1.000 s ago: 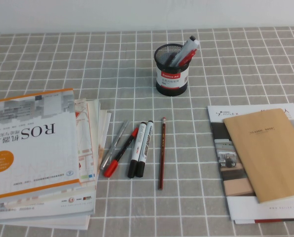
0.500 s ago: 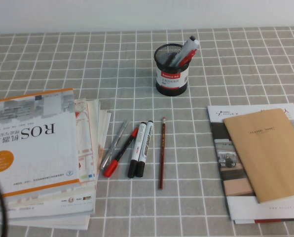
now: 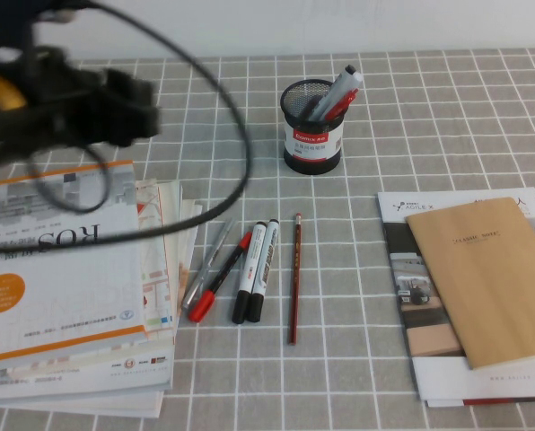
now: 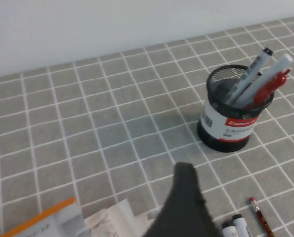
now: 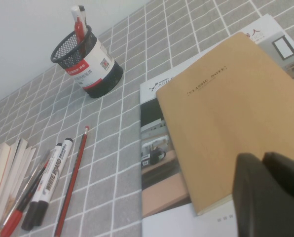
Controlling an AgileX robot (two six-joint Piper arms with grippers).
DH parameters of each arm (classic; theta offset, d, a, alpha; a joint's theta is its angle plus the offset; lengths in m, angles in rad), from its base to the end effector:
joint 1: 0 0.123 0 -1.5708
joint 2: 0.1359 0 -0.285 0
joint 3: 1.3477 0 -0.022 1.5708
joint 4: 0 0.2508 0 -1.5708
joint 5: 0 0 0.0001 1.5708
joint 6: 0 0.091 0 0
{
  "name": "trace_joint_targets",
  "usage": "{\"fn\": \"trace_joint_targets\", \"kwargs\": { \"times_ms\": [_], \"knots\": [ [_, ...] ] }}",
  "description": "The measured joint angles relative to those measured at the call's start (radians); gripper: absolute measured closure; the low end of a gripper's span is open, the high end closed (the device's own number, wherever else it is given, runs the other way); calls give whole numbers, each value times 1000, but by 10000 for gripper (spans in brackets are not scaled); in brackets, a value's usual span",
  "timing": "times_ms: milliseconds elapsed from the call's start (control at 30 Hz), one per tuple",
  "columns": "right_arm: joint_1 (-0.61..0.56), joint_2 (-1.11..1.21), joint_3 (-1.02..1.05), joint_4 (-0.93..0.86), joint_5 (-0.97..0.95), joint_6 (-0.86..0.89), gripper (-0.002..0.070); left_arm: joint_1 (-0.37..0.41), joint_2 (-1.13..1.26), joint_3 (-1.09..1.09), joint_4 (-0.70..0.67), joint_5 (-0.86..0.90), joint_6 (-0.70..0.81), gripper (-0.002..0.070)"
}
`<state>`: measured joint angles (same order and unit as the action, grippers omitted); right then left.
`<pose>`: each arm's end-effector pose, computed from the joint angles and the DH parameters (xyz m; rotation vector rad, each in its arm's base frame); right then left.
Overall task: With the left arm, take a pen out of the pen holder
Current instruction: 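Take a marker out of the pen holder and lay it on the table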
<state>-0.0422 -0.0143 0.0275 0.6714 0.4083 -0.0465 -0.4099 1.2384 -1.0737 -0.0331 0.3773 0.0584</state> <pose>0.0518 0.0204 0.1759 0.3983 1.8150 0.6067 0.2544 -0.1117 0.3650 0.4491 1.9845 -0.2535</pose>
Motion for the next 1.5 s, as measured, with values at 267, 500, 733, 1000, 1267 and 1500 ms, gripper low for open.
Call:
{"fn": "trace_joint_targets", "kwargs": {
  "times_ms": [267,500,733,1000,1267,1500],
  "knots": [
    [0,0,0,0,0,0,689,-128,288,-236,0,-26,138,124],
    [0,0,0,0,0,0,689,-208,473,-352,2,-199,211,118],
    [0,0,0,0,0,0,689,-260,608,-373,62,-415,218,118],
    [0,0,0,0,0,0,689,-293,733,-379,123,-570,221,118],
    [0,0,0,0,0,0,689,-293,827,-436,123,-634,221,118],
    [0,0,0,0,0,0,689,-293,894,-522,123,-643,221,118]
  ]
}}
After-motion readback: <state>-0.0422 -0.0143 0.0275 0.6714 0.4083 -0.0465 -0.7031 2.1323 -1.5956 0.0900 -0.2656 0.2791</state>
